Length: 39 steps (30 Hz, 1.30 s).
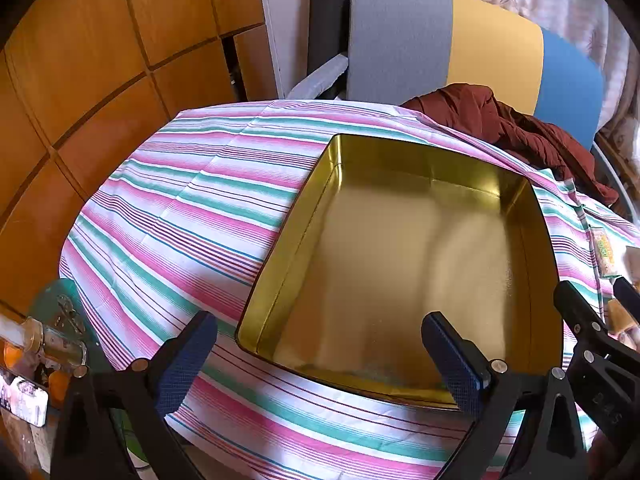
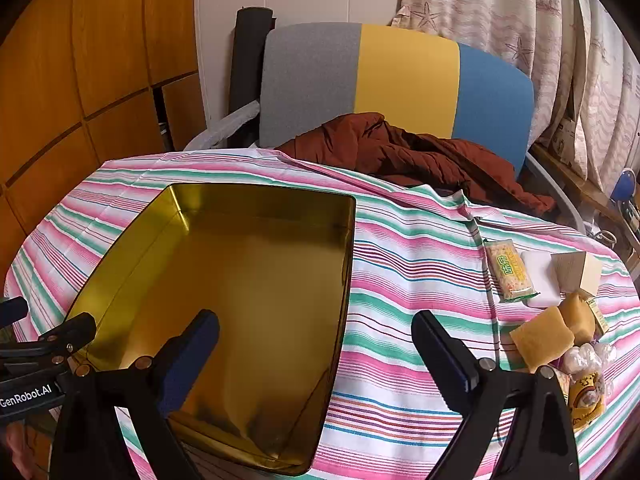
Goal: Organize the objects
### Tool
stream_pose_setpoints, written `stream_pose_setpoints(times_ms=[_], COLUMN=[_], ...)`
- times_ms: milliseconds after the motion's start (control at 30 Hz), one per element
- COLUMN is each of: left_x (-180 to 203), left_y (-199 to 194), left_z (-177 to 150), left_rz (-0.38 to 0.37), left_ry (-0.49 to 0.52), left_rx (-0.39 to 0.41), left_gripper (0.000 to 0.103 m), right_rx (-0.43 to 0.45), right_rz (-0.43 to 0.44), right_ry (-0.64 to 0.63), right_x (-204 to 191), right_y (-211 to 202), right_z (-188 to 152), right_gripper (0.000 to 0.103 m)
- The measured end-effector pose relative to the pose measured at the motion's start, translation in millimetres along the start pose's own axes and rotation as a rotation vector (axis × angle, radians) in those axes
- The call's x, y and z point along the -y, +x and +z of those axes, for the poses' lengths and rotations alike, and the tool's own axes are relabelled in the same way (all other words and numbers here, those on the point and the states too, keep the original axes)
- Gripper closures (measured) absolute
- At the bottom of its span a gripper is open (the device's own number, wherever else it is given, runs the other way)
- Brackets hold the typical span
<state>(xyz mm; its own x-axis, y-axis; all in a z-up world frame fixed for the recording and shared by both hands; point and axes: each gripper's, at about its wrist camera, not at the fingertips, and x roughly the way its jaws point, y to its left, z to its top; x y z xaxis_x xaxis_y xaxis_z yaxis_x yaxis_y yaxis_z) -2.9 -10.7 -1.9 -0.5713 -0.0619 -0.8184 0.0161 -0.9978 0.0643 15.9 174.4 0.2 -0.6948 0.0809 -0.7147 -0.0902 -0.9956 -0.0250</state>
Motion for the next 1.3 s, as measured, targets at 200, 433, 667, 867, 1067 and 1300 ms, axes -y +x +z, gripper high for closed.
stream_pose_setpoints(times_ms=[200,433,667,867,1067,1300], left_x=[0.7,-0.2,0.0,0.8,3.1,5.4], left_y=[-2.4,-2.9,-3.6,-5.6,-6.4,-9.2], left_z=[0.7,0.5,0.5,0.5,0.8,-2.1], left_rz=[0.006,0.007,0.012,0.011,0.003,0.013], left_ry=[0.004,0.0,-0.001,-0.001,-0.01,-0.007], left_rx=[0.004,0.002,0.003,0.007,-0.005,-0.001], left_gripper=[0.0,0.0,0.0,0.0,0.0,0.0], right_rx=[0.007,0.014,0.023,0.034,0.04,0.048], right_rz=[0.007,0.015,0.027,0.035,0.04,0.055], right_ry=[0.001,0.007,0.011,0.02,0.023,0.027], right_x=[-1.6,-0.6,0.0,1.8,4.4,7.3], right_y=[-2.7,-4.7,-7.7,-11.0,-13.6,-17.1], right_z=[-0.3,0.7,0.1,0.3,0.1,-0.7], right_gripper=[0.004,0.004,0.004,0.004,0.004,0.004])
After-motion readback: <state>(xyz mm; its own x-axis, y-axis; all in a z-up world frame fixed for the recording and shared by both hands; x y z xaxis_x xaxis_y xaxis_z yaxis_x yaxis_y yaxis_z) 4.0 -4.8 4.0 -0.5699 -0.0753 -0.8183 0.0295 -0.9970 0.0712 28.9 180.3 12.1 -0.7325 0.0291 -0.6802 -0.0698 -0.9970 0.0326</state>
